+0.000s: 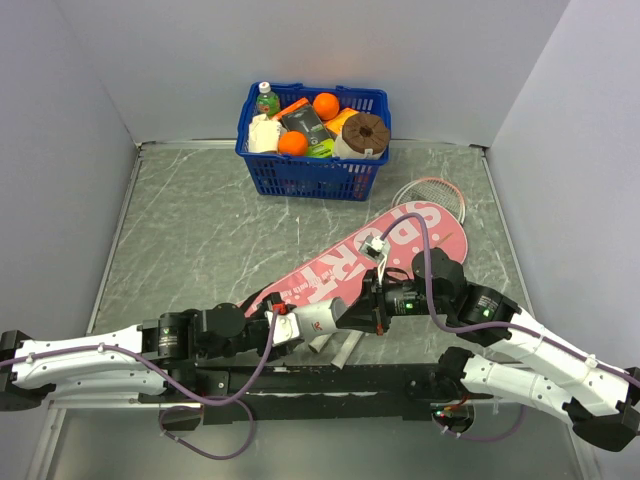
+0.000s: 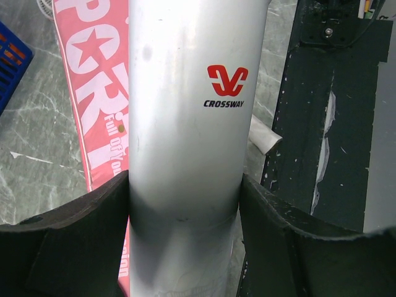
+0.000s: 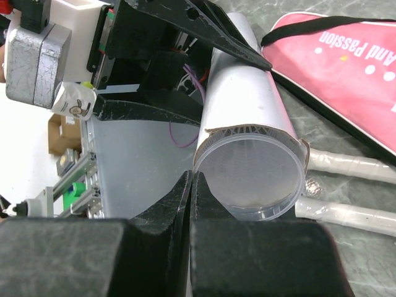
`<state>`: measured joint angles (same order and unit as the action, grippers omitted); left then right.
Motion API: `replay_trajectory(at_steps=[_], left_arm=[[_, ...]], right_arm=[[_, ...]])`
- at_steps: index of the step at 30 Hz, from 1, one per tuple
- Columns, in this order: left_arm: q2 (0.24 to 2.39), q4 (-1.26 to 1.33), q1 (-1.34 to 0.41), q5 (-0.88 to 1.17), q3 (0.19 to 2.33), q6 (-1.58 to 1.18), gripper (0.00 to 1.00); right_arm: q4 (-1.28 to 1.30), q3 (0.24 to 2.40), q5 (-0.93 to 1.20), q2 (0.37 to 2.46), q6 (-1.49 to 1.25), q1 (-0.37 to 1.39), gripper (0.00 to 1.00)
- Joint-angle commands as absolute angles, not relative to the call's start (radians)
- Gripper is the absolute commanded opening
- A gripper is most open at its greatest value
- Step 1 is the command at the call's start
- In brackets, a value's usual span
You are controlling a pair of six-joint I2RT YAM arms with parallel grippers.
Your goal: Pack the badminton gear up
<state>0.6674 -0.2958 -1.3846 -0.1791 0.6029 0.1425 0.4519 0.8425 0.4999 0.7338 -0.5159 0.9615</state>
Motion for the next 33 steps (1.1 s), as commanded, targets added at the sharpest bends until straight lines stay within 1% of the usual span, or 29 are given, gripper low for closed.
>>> replay_trajectory(at_steps=[1,11,19,21,24,25,27,28,29,30,33], left_arm=[[0.66,-0.193,-1.388,-0.16,0.614,0.146,0.01],[0.666,-0.192,-1.388,-0.137,0.615,0.14,0.01],[0.655,-0.189,-1.388,-0.133,0.615,0.138,0.01],[0.65,-0.187,-1.388,-0.132,0.615,0.14,0.01],[0.641,-0.184,-1.388,-0.13,0.614,0.141,0.01],[0.638,-0.184,-1.388,-0.129,0.614,0.14,0.01],[0.629,-0.183,-1.388,-0.126,0.612,0.14,0.01],[0.626,-0.18,-1.388,-0.124,0.612,0.14,0.01],[0.62,-0.178,-1.388,-0.123,0.611,0.138,0.01],[0.618,-0.176,-1.388,-0.12,0.611,0.14,0.01],[0.612,-0.178,-1.39,-0.117,0.614,0.137,0.01]], right_arm=[[0.371,0.824,0.531,0.719,-0.528,0.983,0.0],[0.324,0.802,0.535,0.735,-0.495,0.989,0.0],[0.282,0.793,0.592,0.747,-0.502,0.992,0.0],[0.24,0.772,0.621,0.742,-0.517,0.994,0.06],[0.189,0.726,0.635,0.733,-0.552,0.996,0.2],[0.164,0.715,0.637,0.732,-0.56,0.996,0.29],[0.124,0.683,0.64,0.727,-0.589,0.996,0.37],[0.079,0.663,0.649,0.727,-0.598,0.996,0.44],[0.058,0.654,0.656,0.727,-0.61,0.997,0.48],[0.04,0.647,0.663,0.732,-0.627,0.997,0.54],[0.02,0.637,0.64,0.733,-0.64,0.996,0.57]])
